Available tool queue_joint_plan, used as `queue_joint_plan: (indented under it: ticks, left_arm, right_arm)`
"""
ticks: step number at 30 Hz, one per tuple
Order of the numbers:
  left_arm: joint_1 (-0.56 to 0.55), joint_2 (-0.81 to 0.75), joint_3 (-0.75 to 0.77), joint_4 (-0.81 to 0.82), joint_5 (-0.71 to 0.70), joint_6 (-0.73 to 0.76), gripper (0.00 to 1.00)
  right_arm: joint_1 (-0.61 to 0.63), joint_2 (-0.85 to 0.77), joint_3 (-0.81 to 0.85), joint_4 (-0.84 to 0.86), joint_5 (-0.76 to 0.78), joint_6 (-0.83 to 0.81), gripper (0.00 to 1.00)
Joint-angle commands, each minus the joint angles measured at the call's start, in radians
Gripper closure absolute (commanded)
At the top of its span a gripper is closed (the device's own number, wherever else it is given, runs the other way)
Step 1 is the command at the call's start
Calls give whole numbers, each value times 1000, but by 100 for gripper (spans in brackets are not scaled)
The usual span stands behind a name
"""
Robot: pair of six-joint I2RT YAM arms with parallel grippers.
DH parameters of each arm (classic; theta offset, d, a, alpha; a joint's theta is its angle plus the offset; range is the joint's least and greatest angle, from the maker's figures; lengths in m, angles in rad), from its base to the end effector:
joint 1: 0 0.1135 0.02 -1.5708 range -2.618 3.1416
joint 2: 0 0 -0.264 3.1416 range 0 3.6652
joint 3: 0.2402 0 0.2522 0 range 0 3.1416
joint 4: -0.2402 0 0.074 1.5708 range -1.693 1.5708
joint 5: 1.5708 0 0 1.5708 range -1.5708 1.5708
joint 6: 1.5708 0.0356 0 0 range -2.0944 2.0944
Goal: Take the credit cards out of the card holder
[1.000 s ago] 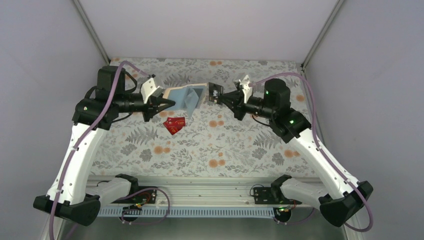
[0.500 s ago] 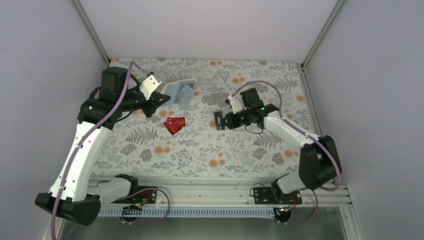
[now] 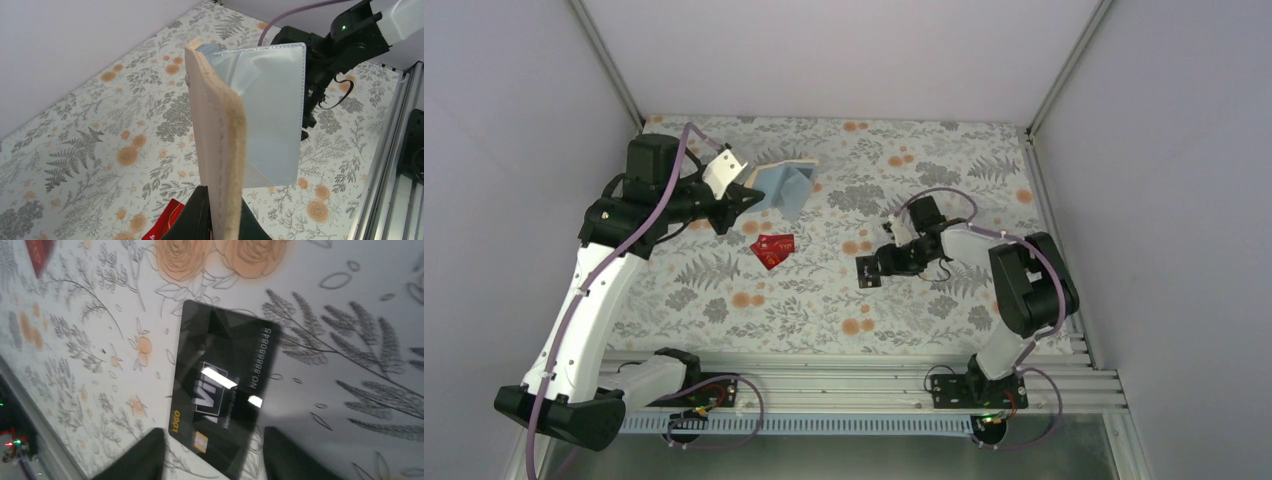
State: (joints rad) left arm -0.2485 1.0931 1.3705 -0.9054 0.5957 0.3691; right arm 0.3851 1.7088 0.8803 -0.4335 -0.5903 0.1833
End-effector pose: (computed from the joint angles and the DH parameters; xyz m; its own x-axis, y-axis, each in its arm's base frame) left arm 0.1904 -0.0689 0.4119 -0.2989 0.3839 -0.8736 0.8058 0.5920 -0.0155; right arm 0.2684 0.1302 0.1364 -0.9536 -0.2231 -0.2022 -0.3001 0.7598 0.5768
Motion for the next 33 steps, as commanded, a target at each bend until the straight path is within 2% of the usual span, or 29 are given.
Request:
queue_joint_plan:
  ticks: [1,3,5,6,8,11,13,17,27,30,33]
  left_arm:
    - [6,3,9,22,36,-7,98]
    - [6,5,17,14,70,1,97]
    - [6,7,32,-2,131,15,98]
    - [5,9,46,-9,162,22,98]
    - [6,11,69,-25,215,35,98]
    - [6,18,102,-49,298,63,98]
    - [6,25,121,-66,367,82,98]
    - [5,30,152,-97,489,121,98]
    - [6,29,155,-154,610,203,98]
    - [5,31,149,-160,616,212,98]
    - [5,33,143,-156,615,209,98]
  right_arm:
    - [-50,-56,-26,31,142,53,24]
    - [-51,-138,4,6,241,74,14]
    - [-49,-226,41,-3,281,71,10]
    - [-48,-274,51,13,242,54,10]
    - [-33,-403,46,102,99,20,1]
    - [15,-577,14,301,-119,8,1]
    - [60,-641,13,411,-188,2,1]
    - [146,-666,30,525,-220,-3,1]
    - [232,-619,118,579,-227,-41,1]
    - [249,-600,140,575,-244,-52,8]
    - [270,-576,160,570,-254,-56,36]
